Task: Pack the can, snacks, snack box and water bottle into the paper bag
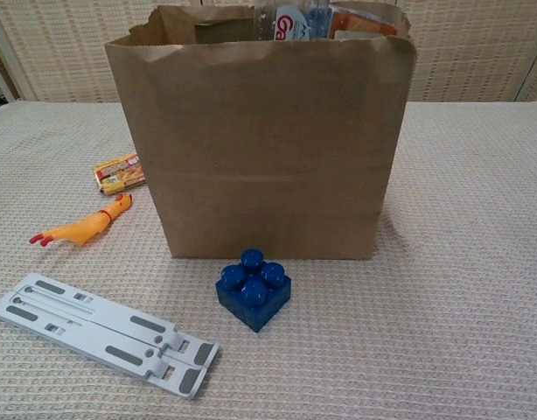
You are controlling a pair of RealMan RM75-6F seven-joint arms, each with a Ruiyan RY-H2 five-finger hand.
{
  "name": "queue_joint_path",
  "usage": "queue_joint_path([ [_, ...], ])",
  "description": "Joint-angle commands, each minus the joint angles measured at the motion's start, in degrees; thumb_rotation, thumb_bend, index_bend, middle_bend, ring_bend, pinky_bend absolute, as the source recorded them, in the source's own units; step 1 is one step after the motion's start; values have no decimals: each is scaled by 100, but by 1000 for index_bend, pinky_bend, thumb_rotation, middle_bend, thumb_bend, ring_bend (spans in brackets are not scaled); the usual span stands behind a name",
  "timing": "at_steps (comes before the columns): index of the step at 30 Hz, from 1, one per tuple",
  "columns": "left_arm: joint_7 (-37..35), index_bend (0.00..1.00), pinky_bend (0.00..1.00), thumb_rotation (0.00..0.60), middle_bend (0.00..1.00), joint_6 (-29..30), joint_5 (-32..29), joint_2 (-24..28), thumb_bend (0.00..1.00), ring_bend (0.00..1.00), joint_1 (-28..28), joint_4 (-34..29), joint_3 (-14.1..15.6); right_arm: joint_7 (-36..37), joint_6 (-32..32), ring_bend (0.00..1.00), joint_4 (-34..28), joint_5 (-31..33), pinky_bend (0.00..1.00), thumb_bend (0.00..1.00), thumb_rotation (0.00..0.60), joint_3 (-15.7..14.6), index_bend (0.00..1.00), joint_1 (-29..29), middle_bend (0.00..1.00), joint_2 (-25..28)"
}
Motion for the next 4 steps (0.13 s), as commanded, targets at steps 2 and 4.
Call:
queue_joint_path([
  [2,22,48,0,600,0,23,6,-16,382,0,9,8,-1,1192,281,0,1324,-247,102,0,600,-168,0,-795,0,-511],
  [4,22,46,0,600,0,26,10,-17,382,0,10,11,0,1279,202,0,1583,-184,92,0,600,-80,0,-883,0,-568],
])
